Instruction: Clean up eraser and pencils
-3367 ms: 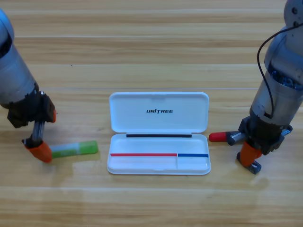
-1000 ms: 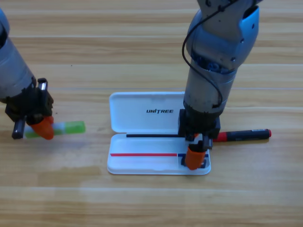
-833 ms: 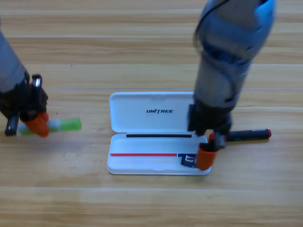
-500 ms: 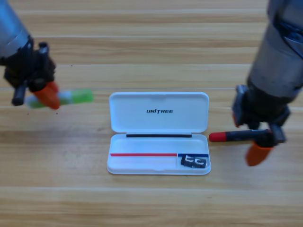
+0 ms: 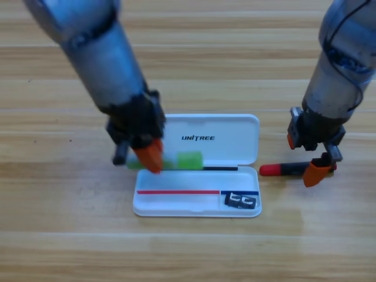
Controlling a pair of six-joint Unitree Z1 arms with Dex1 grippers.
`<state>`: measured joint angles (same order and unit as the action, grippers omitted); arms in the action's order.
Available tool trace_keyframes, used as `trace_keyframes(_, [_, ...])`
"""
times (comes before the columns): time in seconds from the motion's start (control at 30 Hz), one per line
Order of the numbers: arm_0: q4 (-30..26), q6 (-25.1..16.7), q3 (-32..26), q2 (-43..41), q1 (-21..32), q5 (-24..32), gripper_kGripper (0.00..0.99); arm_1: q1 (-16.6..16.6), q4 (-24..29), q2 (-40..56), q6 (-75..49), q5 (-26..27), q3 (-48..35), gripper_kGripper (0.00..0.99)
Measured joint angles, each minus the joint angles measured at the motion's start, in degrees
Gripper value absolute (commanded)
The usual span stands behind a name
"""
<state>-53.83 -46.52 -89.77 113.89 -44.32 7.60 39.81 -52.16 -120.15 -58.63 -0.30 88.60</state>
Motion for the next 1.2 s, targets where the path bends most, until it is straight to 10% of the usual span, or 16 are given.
trace_keyframes(0.47, [0.0,0.3,-2.12,7.13,-1.22,0.18,0.0,-0.92,1.55,-5.81,-1.7,-0.58,3.27,0.807])
trace_keyframes(0.77, [0.02,0.3,-2.13,8.92,-1.22,0.18,0.0,-1.85,1.56,-5.99,-3.56,-2.37,3.47,0.0])
trace_keyframes(1.2, [0.03,1.13,-3.47,10.46,-1.24,0.18,0.0,-2.05,1.38,-5.34,-4.4,-2.29,1.83,0.0])
